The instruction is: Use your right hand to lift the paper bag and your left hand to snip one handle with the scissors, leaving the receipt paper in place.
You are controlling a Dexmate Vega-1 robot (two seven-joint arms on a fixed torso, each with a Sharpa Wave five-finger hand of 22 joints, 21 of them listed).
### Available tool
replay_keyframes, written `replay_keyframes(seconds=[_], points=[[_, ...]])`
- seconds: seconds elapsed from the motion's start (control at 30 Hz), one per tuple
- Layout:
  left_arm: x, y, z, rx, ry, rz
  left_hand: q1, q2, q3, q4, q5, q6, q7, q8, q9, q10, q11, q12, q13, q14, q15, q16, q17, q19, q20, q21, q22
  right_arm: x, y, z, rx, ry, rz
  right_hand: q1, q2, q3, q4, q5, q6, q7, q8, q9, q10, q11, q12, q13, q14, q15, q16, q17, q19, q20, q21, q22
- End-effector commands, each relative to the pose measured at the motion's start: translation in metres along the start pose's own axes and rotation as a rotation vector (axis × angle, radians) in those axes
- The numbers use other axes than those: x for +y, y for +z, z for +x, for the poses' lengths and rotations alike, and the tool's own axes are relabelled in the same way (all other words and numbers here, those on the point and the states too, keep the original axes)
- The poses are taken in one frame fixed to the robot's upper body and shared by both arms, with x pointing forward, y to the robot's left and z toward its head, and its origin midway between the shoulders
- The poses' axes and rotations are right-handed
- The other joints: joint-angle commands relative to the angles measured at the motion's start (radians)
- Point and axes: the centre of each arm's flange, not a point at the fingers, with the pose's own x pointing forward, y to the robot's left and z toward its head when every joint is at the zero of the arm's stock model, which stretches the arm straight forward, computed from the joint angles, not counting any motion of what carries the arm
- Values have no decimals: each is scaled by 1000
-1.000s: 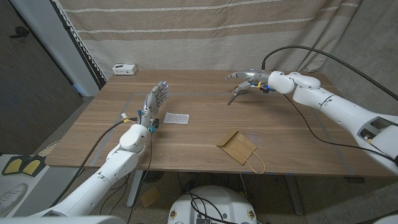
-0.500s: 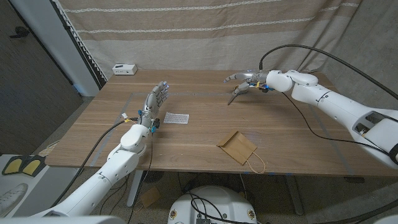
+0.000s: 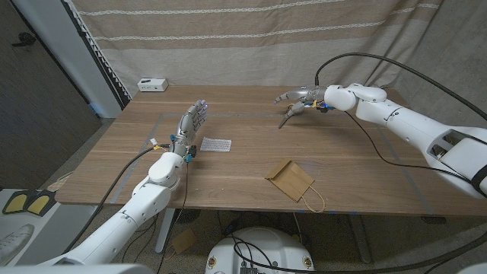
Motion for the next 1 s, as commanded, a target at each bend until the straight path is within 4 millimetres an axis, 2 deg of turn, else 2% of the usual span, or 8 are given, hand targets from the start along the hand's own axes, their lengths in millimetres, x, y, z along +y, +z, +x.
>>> replay_keyframes(seconds=[0.03,0.23,0.43,0.73,1.0], points=[[-2,-1,-3,5,1,0,10,-1,-6,-2,8,7,0,3,2,5,0,4,3,5,-173,1,4,10,-146,3,2,1,-4,4,2,23,-35,27,5,18,1,1,-58,4,-20,8,-4,1,7,6,16,-183,4,6,14,-160,0,2],[-3,-2,-3,9,0,0,11,-1,-7,-1,8,8,0,3,2,6,0,4,3,7,-173,2,4,10,-146,3,2,1,-7,8,9,33,-54,41,11,30,0,2,-62,6,-20,11,0,-6,10,8,21,-186,4,6,16,-161,-2,3],[-4,-1,-3,6,2,-1,11,0,-8,-1,8,9,0,4,2,7,0,4,3,8,-173,2,4,11,-147,3,2,2,-11,12,19,48,-64,51,10,38,0,1,-71,12,-21,13,4,-2,13,9,22,-185,4,7,17,-162,-3,3],[-6,-3,-6,15,3,-6,12,0,-9,-1,8,11,0,4,2,8,1,4,3,8,-174,2,4,11,-146,3,2,3,-11,13,-1,37,-66,65,11,48,-1,0,-58,3,-14,16,11,-7,17,11,23,-186,3,7,17,-160,-5,3],[-5,-2,-7,13,6,-7,12,0,-10,0,8,12,0,4,2,8,1,4,3,8,-173,1,4,10,-147,3,2,5,-11,17,0,44,-98,95,14,71,-4,-3,-28,-6,0,18,34,-8,29,15,33,-188,6,9,20,-159,-5,3]])
